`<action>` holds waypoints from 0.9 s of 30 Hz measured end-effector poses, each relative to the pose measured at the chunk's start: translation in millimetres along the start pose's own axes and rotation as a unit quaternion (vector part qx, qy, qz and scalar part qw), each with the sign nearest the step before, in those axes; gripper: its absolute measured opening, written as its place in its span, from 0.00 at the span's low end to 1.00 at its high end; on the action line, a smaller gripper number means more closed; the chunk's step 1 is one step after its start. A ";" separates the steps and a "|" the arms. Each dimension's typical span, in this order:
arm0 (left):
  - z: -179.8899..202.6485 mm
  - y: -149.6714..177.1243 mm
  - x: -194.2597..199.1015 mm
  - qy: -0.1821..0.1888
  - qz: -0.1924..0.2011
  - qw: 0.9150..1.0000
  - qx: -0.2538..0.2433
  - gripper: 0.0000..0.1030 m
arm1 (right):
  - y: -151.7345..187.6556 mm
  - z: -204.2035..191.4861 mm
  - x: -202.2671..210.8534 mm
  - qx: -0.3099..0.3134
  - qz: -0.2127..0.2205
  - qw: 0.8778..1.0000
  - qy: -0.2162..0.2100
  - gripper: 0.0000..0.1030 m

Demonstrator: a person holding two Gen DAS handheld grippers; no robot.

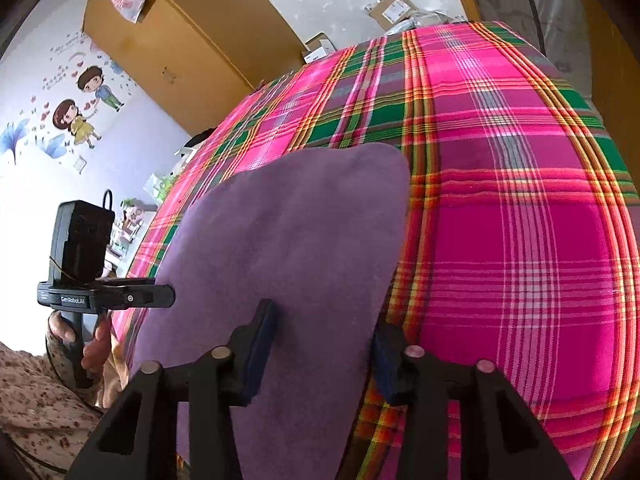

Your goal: Fold clothes

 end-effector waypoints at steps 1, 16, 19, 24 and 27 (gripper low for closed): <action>-0.2 0.0 0.9 -0.005 0.001 1.000 -0.002 0.55 | 0.8 -0.2 -0.2 0.000 0.000 1.000 0.000 0.37; 19.6 2.0 -1.4 -0.052 0.011 0.996 -0.066 0.45 | 8.6 -29.3 10.5 0.065 0.046 0.992 0.095 0.22; 23.7 1.7 3.1 -0.047 0.017 0.996 -0.073 0.43 | 8.7 -32.0 15.6 0.057 0.054 0.992 0.101 0.20; 26.0 -1.6 11.9 -0.035 0.026 0.996 -0.074 0.42 | 6.9 -38.4 26.4 0.046 0.065 0.991 0.104 0.19; 24.6 -6.7 15.5 -0.038 0.034 0.996 -0.076 0.42 | 3.4 -43.6 31.2 0.038 0.071 0.992 0.099 0.19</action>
Point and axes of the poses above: each gripper's, at about its wrist camera, not at the fingertips, and x roughly against the way its jaws point, z to its right, y to its underside, the point moved 3 cm from there along -x, roughly the way its jaws point, and after that the axes turned 13 degrees about y, right-handed, at the moved point
